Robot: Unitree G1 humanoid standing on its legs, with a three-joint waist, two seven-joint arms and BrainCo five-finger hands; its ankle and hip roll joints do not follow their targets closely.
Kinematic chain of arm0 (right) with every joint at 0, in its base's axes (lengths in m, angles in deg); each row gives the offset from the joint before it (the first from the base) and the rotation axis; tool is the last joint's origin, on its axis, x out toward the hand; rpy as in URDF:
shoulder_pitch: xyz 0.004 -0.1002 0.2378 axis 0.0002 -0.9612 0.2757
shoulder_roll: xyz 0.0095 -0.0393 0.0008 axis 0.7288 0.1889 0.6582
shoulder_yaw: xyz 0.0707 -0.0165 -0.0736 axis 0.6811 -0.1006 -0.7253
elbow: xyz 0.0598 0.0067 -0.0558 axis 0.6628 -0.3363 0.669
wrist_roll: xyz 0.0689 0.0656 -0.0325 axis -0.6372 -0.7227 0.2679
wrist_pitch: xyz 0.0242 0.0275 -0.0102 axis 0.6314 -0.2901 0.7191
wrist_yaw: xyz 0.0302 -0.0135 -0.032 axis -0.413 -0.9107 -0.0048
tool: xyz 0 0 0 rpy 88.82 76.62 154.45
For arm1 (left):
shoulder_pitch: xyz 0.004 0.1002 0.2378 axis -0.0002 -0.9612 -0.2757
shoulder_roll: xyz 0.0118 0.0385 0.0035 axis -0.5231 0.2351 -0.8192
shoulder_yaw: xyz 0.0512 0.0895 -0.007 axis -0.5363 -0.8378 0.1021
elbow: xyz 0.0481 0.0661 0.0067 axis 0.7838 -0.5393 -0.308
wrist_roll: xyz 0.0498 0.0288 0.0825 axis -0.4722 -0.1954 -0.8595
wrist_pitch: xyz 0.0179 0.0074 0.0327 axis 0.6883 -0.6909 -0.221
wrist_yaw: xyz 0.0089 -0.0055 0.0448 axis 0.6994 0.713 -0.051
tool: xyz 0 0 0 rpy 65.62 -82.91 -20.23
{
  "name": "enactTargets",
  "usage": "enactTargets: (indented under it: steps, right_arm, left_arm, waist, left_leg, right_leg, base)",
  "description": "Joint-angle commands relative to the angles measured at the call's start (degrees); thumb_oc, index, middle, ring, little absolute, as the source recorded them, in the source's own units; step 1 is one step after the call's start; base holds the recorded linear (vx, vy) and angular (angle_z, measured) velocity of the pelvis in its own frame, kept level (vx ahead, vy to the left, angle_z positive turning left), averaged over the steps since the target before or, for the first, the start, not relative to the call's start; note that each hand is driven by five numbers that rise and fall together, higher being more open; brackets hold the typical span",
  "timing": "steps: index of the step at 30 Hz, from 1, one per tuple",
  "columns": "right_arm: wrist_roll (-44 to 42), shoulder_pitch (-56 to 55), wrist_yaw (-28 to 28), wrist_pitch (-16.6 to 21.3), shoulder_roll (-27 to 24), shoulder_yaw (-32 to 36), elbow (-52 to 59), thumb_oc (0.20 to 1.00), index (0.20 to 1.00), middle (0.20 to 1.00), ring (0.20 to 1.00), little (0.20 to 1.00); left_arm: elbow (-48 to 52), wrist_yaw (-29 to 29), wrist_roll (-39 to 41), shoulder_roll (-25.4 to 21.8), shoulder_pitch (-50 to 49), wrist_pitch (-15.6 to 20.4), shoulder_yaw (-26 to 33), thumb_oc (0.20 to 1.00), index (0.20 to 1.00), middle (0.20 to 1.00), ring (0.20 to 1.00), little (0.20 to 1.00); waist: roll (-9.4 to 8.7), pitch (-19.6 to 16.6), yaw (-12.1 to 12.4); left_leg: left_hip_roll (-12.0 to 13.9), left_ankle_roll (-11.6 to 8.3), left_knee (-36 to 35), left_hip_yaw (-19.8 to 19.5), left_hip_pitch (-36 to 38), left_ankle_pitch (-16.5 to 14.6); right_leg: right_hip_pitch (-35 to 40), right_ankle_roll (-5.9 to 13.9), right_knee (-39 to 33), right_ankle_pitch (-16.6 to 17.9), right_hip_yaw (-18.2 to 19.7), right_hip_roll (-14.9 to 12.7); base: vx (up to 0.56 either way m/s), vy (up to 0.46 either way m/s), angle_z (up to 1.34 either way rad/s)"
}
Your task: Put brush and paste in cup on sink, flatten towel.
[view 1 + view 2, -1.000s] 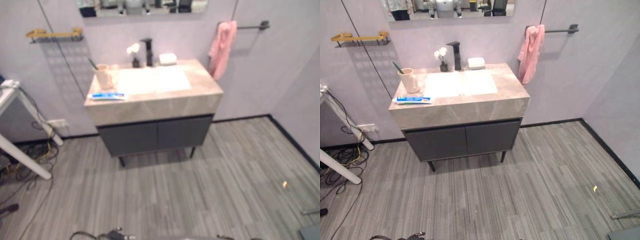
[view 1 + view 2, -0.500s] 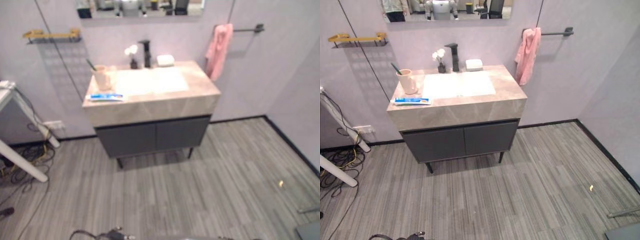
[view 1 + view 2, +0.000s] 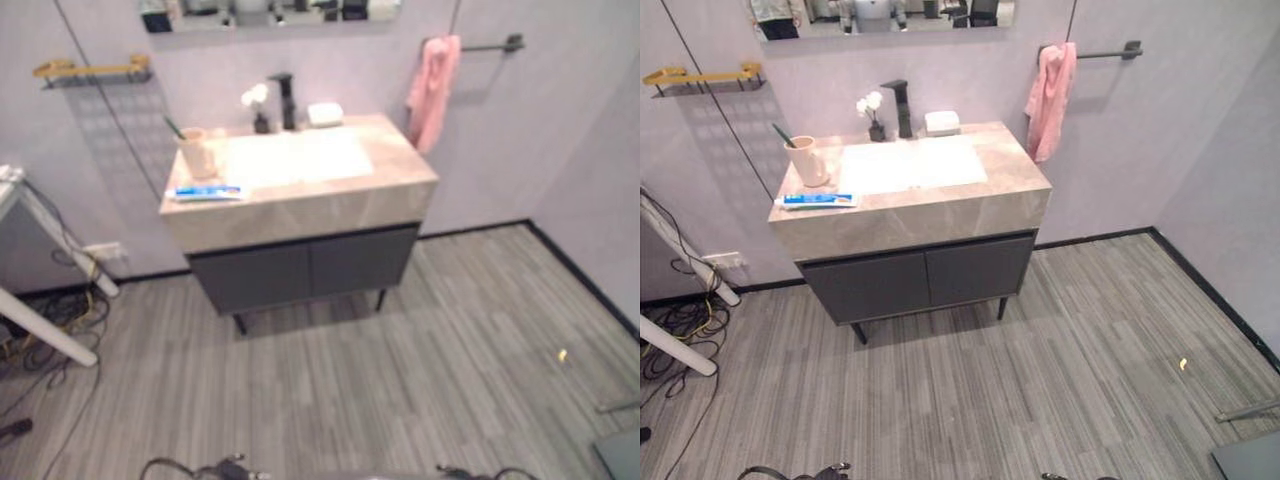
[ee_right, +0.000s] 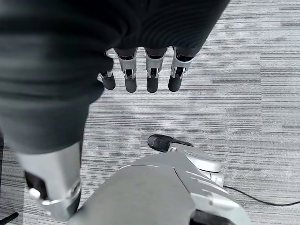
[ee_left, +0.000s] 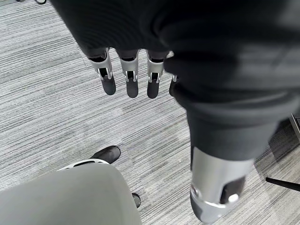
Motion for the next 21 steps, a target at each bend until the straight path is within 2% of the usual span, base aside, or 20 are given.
enactTargets:
  steps: [1, 4, 5, 8, 9, 11, 12, 13, 14, 15, 16, 17, 20, 21]
  right_arm:
    - [3.3, 1.4, -0.3, -0.5, 1.3, -2.4, -4.4, 1.0, 1.0, 1.0, 1.0, 1.0]
    - [3.3, 1.5, -0.3, -0.4, 1.5, -2.4, -3.8, 1.0, 1.0, 1.0, 1.0, 1.0]
    - [3.3, 1.5, -0.3, -0.4, 1.5, -2.4, -3.8, 1.0, 1.0, 1.0, 1.0, 1.0]
    - [3.1, 0.9, -0.2, -0.3, 1.7, -1.9, -3.4, 1.0, 1.0, 1.0, 1.0, 1.0]
    - [3.1, 0.9, -0.2, -0.3, 1.7, -1.9, -3.4, 1.0, 1.0, 1.0, 1.0, 1.0]
    - [3.0, 0.2, -0.2, -0.2, 1.9, -1.7, -3.5, 1.0, 1.0, 1.0, 1.0, 1.0]
    - [3.0, 0.2, -0.2, -0.2, 1.9, -1.7, -3.5, 1.0, 1.0, 1.0, 1.0, 1.0]
    - [2.9, -0.2, -0.3, -0.1, 2.0, -1.7, -3.3, 1.0, 1.0, 1.0, 1.0, 1.0]
    - [2.3, -0.6, -0.4, -0.1, 2.3, -1.5, -3.2, 1.0, 1.0, 1.0, 1.0, 1.0]
    - [2.1, -0.6, -0.4, -0.2, 2.4, -1.5, -3.3, 1.0, 1.0, 1.0, 1.0, 1.0]
    - [2.0, -0.6, -0.4, -0.3, 2.4, -1.5, -3.4, 1.0, 1.0, 1.0, 1.0, 1.0]
    - [2.0, -0.6, -0.4, -0.3, 2.4, -1.5, -3.4, 1.0, 1.0, 1.0, 1.0, 1.0]
    - [1.8, -0.8, -0.4, -0.4, 2.4, -1.5, -3.0, 1.0, 1.0, 1.0, 1.0, 1.0]
    - [1.6, -0.6, -0.5, -0.5, 2.4, -1.7, -2.6, 1.0, 1.0, 1.0, 1.0, 1.0]
  left_arm:
    - [-3.8, -0.7, -1.7, 2.1, 1.0, 0.7, -1.6, 1.0, 1.0, 1.0, 1.0, 1.0]
    - [-4.4, -1.0, -1.7, 1.1, 0.7, 0.5, -0.9, 1.0, 1.0, 1.0, 1.0, 1.0]
    - [-4.4, -1.0, -1.7, 1.1, 0.7, 0.5, -0.9, 1.0, 1.0, 1.0, 1.0, 1.0]
    - [-4.6, -1.4, -1.9, 0.3, 0.9, 0.3, -0.5, 1.0, 1.0, 1.0, 1.0, 1.0]
    - [-4.6, -1.4, -1.9, 0.3, 0.9, 0.3, -0.5, 1.0, 1.0, 1.0, 1.0, 1.0]
    - [-5.1, -1.3, -2.0, -0.2, 1.1, 0.1, -0.2, 1.0, 1.0, 1.0, 1.0, 1.0]
    - [-5.1, -1.3, -2.0, -0.2, 1.1, 0.1, -0.2, 1.0, 1.0, 1.0, 1.0, 1.0]
    - [-5.3, -1.1, -2.1, -0.3, 1.1, 0.1, -0.2, 1.0, 1.0, 1.0, 1.0, 1.0]
    - [-5.8, -0.8, -2.5, -0.4, 1.1, -0.1, -0.2, 1.0, 1.0, 1.0, 1.0, 1.0]
    - [-6.0, -0.8, -2.5, -0.5, 1.1, -0.1, 0.2, 1.0, 1.0, 1.0, 1.0, 1.0]
    - [-6.3, -0.8, -2.5, -0.5, 1.0, -0.2, 0.5, 1.0, 1.0, 1.0, 1.0, 1.0]
    - [-6.3, -0.8, -2.5, -0.5, 0.9, -0.2, 0.5, 1.0, 1.0, 1.0, 1.0, 1.0]
    - [-6.4, -0.8, -2.8, -0.9, 1.1, -0.3, 0.2, 1.0, 1.0, 1.0, 1.0, 1.0]
    - [-6.5, -0.8, -3.0, -1.0, 1.4, -0.4, -0.2, 1.0, 1.0, 1.0, 1.0, 1.0]
  waist:
    - [-2.04, -1.6, 0.3]
    - [-1.84, -0.7, 0.6]
    - [-1.84, -0.7, 0.6]
    - [-1.45, 0.6, 0.2]
    - [-1.46, 0.6, 0.1]
    - [-1.15, 1.3, 0.0]
    - [-1.17, 1.3, 0.0]
    - [-1.23, 1.4, -0.2]
    - [-1.58, 1.2, -1.1]
    - [-1.74, 1.3, -1.0]
    - [-2.09, 1.1, -0.9]
    - [-2.0, 1.3, -1.0]
    - [-2.36, 1.7, -2.2]
    - [-2.52, 2.4, -2.9]
  left_leg:
    - [-1.2, -1.37, 0.6, -1.2, -1.4, 0.0]
    - [-1.3, -1.0, 0.6, -1.5, -1.2, 0.5]
    - [-1.3, -1.0, 0.6, -1.4, -1.2, 0.5]
    - [-1.3, -0.57, 0.6, -2.8, -0.6, 1.3]
    - [-1.3, -0.57, 0.6, -2.8, -0.6, 1.3]
    - [-1.3, -0.38, 0.6, -3.5, 0.1, 1.9]
    - [-1.3, -0.38, 0.6, -3.5, 0.1, 1.9]
    - [-1.4, -0.48, 0.6, -4.0, 0.2, 2.6]
    - [-1.7, -0.61, 0.6, -4.7, 0.4, 2.7]
    - [-1.7, -0.65, 0.6, -4.8, 0.7, 2.6]
    - [-1.8, -0.81, 0.6, -4.7, 0.8, 1.8]
    - [-1.7, -0.83, 0.6, -4.8, 1.0, 1.7]
    - [-2.0, -0.91, 0.6, -5.7, 1.9, 0.3]
    - [-2.1, -0.84, 0.6, -6.2, 3.0, -0.3]
  right_leg:
    - [-2.2, 7.53, 3.5, 8.7, 1.0, -8.3]
    - [-4.6, 7.72, 9.7, 7.9, 0.9, -8.0]
    - [-4.6, 7.72, 9.7, 7.9, 0.9, -8.0]
    - [-7.8, 7.59, 18.2, 9.1, 2.2, -7.6]
    - [-7.8, 7.59, 18.3, 9.1, 2.2, -7.6]
    - [-9.2, 7.2, 22.9, 9.7, 1.5, -7.0]
    - [-9.2, 7.2, 22.9, 9.7, 1.5, -7.0]
    - [-9.6, 7.2, 23.0, 9.9, 2.3, -5.8]
    - [-10.6, 6.76, 20.5, 8.6, 4.1, -3.3]
    - [-10.5, 6.52, 18.9, 8.4, 3.4, -3.6]
    - [-11.6, 6.33, 14.1, 8.7, 2.1, -4.4]
    - [-11.3, 6.31, 14.0, 8.7, 1.9, -4.3]
    - [-14.2, 6.51, 9.2, 9.8, 3.5, -4.0]
    - [-15.6, 6.68, 6.6, 11.2, 4.5, -4.1]
  base:
    - [-0.03, 0.101, 0.09]
    - [-0.01, 0.072, 0.02]
    - [0.0, 0.083, 0.0]
    - [0.01, 0.084, 0.07]
    - [0.02, 0.068, 0.15]
    - [0.04, 0.061, 0.32]
    - [0.07, 0.042, 0.3]
    - [0.12, 0.016, 0.3]
    - [0.15, 0.008, 0.37]
    - [0.19, -0.025, 0.45]
    - [0.11, -0.036, 0.29]
    - [0.11, -0.034, 0.13]
    - [0.18, -0.022, 0.03]
    - [0.22, -0.024, 0.15]
